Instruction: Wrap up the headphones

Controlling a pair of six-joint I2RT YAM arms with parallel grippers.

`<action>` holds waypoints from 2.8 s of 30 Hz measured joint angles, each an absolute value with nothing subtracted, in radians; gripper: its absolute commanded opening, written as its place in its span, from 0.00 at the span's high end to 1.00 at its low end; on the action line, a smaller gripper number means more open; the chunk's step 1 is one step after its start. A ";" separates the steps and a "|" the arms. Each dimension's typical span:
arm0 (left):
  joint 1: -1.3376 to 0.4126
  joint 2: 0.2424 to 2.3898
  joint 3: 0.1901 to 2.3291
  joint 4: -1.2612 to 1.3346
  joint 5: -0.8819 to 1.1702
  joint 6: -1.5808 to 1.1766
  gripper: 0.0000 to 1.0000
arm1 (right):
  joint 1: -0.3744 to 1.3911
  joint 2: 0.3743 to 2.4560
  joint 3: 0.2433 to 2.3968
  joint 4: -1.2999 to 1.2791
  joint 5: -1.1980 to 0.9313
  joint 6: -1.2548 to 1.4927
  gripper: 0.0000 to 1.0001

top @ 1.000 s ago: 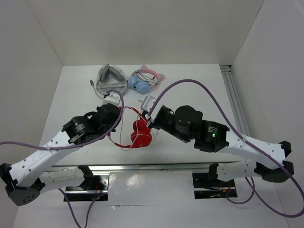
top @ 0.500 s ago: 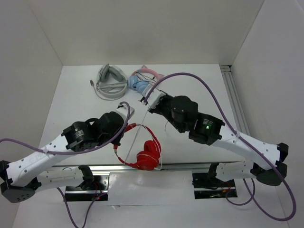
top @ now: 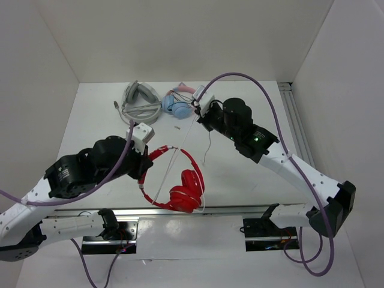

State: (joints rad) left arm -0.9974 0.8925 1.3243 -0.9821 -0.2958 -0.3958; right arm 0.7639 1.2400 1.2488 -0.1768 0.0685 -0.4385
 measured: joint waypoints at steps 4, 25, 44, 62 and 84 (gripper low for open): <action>-0.997 0.892 1.355 -0.981 -0.273 -0.396 1.00 | 0.722 1.277 1.240 -0.151 -0.078 -0.373 1.00; -1.000 0.958 1.522 -0.850 -0.374 -0.588 1.00 | 0.645 1.544 0.771 0.770 -0.691 0.262 0.88; -1.000 1.026 1.573 -0.889 -0.819 -0.842 1.00 | 0.778 1.728 0.649 1.156 -0.659 0.422 0.94; -0.902 1.076 1.620 -0.966 -0.926 -0.892 1.00 | 0.922 1.845 0.632 1.287 -0.611 0.505 0.99; -0.779 1.229 1.472 -1.119 -0.970 -0.997 1.00 | 1.406 1.251 0.856 0.377 0.027 0.185 1.00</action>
